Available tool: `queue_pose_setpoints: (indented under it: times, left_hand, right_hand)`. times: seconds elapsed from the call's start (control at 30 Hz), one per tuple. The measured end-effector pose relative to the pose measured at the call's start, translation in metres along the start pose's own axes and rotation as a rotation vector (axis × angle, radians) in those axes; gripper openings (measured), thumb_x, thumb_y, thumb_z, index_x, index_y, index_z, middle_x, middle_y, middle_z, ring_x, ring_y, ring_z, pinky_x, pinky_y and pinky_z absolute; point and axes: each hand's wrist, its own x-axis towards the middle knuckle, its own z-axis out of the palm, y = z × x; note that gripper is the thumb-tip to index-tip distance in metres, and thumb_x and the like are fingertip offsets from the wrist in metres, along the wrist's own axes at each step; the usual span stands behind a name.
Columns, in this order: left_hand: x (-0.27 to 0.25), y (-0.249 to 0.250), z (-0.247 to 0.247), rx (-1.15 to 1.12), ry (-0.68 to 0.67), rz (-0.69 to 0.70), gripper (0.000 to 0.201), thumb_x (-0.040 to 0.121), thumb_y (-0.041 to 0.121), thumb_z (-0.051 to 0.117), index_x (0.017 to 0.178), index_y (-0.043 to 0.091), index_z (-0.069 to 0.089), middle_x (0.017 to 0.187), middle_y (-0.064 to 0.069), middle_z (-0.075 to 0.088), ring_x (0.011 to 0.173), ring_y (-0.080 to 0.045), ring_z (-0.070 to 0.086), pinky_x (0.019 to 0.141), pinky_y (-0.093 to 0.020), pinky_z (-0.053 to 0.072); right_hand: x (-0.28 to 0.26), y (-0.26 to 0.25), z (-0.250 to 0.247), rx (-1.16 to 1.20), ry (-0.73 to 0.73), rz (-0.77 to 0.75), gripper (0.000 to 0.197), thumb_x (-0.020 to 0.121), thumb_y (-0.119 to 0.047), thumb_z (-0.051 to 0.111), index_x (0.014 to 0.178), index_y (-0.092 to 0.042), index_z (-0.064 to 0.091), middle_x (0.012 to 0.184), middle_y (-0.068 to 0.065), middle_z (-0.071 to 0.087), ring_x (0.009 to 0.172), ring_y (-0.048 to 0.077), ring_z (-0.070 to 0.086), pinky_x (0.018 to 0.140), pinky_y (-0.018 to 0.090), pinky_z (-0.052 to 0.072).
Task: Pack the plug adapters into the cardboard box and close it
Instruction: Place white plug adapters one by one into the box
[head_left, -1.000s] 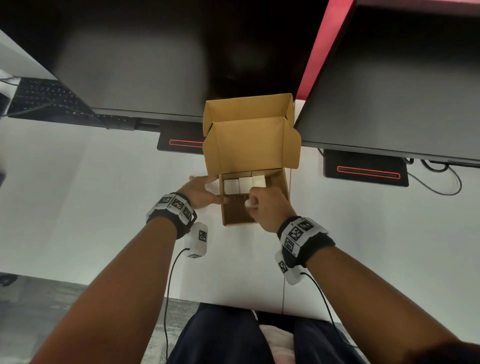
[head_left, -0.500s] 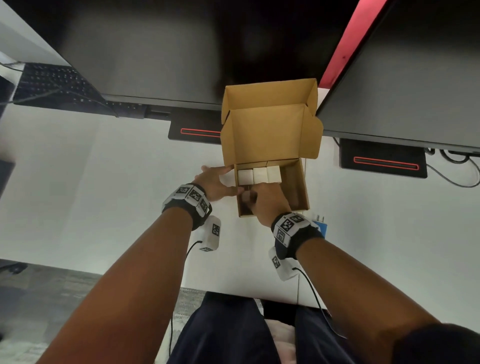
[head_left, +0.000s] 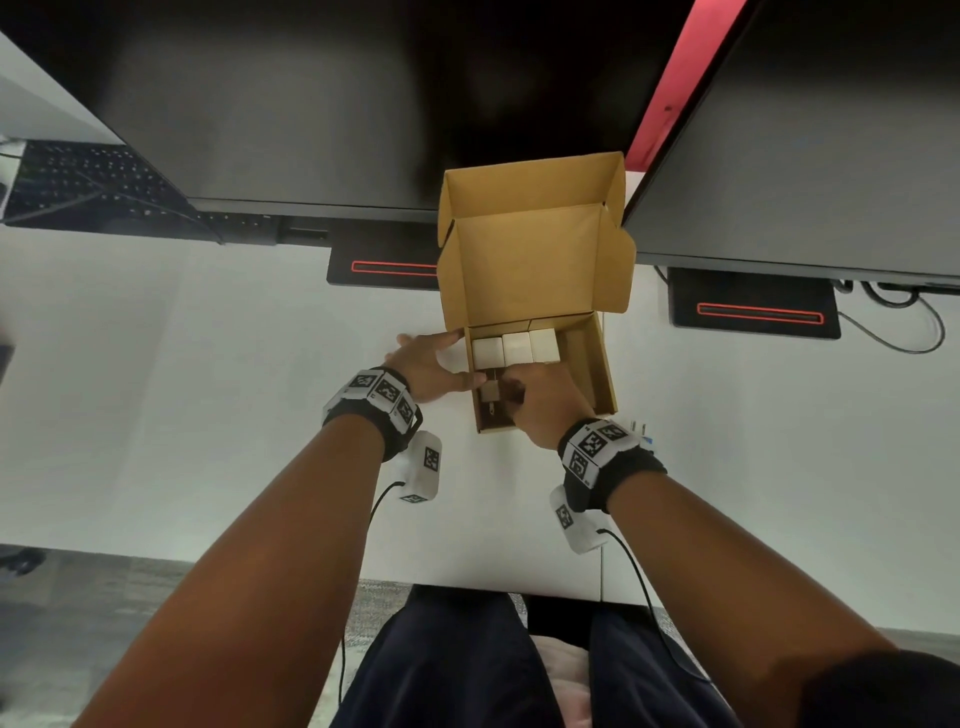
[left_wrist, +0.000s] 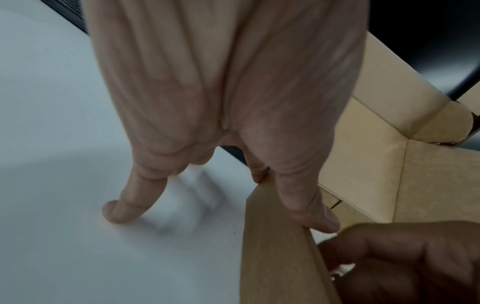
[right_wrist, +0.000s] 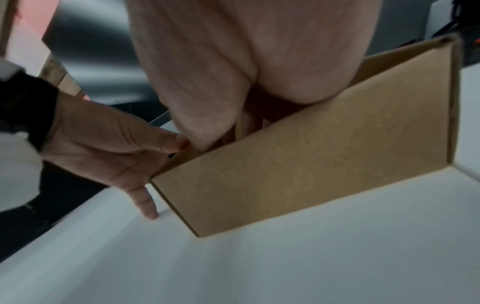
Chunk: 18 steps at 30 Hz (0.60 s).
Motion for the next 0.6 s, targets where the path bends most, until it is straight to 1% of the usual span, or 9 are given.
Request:
queue_pose_setpoints:
  times: [0.1, 0.23, 0.3, 0.33, 0.37, 0.4, 0.47, 0.53, 0.6]
  left_hand:
    - [-0.001, 0.000, 0.000, -0.019, 0.009, -0.006, 0.098, 0.078, 0.065, 0.078, 0.160, 0.044, 0.030, 0.173, -0.015, 0.019, 0.160, -0.040, 0.018, 0.124, -0.060, 0.031]
    - [-0.002, 0.000, 0.001, -0.015, 0.012, -0.022, 0.103, 0.070, 0.072, 0.076, 0.159, 0.050, 0.029, 0.172, -0.016, 0.020, 0.155, -0.044, 0.028, 0.119, -0.062, 0.038]
    - [-0.002, -0.001, 0.001, -0.007, 0.011, -0.022, 0.107, 0.065, 0.076, 0.073, 0.158, 0.051, 0.028, 0.172, -0.016, 0.019, 0.154, -0.046, 0.029, 0.118, -0.063, 0.039]
    - [-0.001, -0.001, 0.001, -0.004, 0.011, -0.017, 0.107, 0.065, 0.077, 0.073, 0.159, 0.050, 0.028, 0.172, -0.016, 0.019, 0.155, -0.046, 0.028, 0.118, -0.064, 0.038]
    - [0.000, -0.002, 0.002, 0.000, 0.012, -0.020, 0.108, 0.065, 0.077, 0.073, 0.159, 0.049, 0.028, 0.172, -0.017, 0.017, 0.155, -0.047, 0.027, 0.118, -0.064, 0.038]
    - [0.000, -0.002, 0.001, 0.002, 0.011, -0.026, 0.110, 0.063, 0.078, 0.072, 0.159, 0.049, 0.027, 0.173, -0.017, 0.015, 0.155, -0.047, 0.027, 0.118, -0.064, 0.038]
    - [0.000, -0.003, 0.001, 0.004, 0.017, -0.033, 0.112, 0.061, 0.079, 0.072, 0.159, 0.050, 0.027, 0.173, -0.018, 0.013, 0.155, -0.048, 0.027, 0.118, -0.064, 0.039]
    - [0.000, -0.003, 0.001, -0.004, 0.023, -0.033, 0.113, 0.059, 0.080, 0.072, 0.159, 0.051, 0.027, 0.173, -0.017, 0.013, 0.155, -0.047, 0.027, 0.118, -0.063, 0.039]
    - [0.000, -0.003, 0.002, 0.001, 0.023, -0.029, 0.110, 0.065, 0.078, 0.073, 0.160, 0.049, 0.026, 0.174, -0.016, 0.012, 0.157, -0.045, 0.024, 0.120, -0.062, 0.037]
  right_hand:
    - [0.000, -0.007, 0.007, -0.003, 0.040, -0.049, 0.018, 0.091, -0.024, 0.070, 0.109, -0.022, 0.070, 0.097, 0.002, 0.075, 0.087, 0.023, 0.070, 0.082, 0.040, 0.062]
    - [0.002, -0.013, 0.010, -0.050, 0.061, -0.061, 0.015, 0.093, -0.025, 0.068, 0.107, -0.021, 0.070, 0.094, 0.002, 0.075, 0.085, 0.024, 0.070, 0.080, 0.042, 0.063]
    - [0.002, -0.012, 0.008, -0.066, 0.060, -0.045, 0.008, 0.091, -0.025, 0.070, 0.094, -0.018, 0.071, 0.086, 0.002, 0.073, 0.080, 0.022, 0.068, 0.078, 0.041, 0.062]
    - [0.002, -0.010, 0.007, -0.063, 0.060, -0.035, 0.010, 0.090, -0.026, 0.070, 0.084, -0.019, 0.069, 0.079, 0.000, 0.070, 0.076, 0.020, 0.066, 0.076, 0.039, 0.061]
    - [0.001, -0.008, 0.006, -0.062, 0.061, -0.025, 0.017, 0.089, -0.026, 0.071, 0.076, -0.022, 0.063, 0.073, -0.002, 0.065, 0.072, 0.020, 0.063, 0.073, 0.037, 0.060]
    - [0.001, -0.008, 0.004, -0.062, 0.064, -0.019, 0.022, 0.089, -0.027, 0.071, 0.072, -0.025, 0.057, 0.070, -0.003, 0.061, 0.069, 0.020, 0.061, 0.070, 0.034, 0.058]
    - [0.002, -0.008, 0.005, -0.062, 0.055, -0.006, 0.023, 0.087, -0.030, 0.070, 0.075, -0.026, 0.052, 0.072, -0.001, 0.061, 0.069, 0.023, 0.060, 0.066, 0.033, 0.056]
    - [0.003, -0.010, 0.006, -0.069, 0.025, 0.015, 0.018, 0.086, -0.032, 0.068, 0.084, -0.026, 0.051, 0.080, 0.005, 0.064, 0.075, 0.027, 0.062, 0.068, 0.038, 0.059]
    - [0.005, -0.010, 0.007, -0.099, -0.007, 0.014, 0.015, 0.086, -0.029, 0.067, 0.092, -0.025, 0.055, 0.085, 0.007, 0.066, 0.079, 0.029, 0.064, 0.071, 0.043, 0.062]
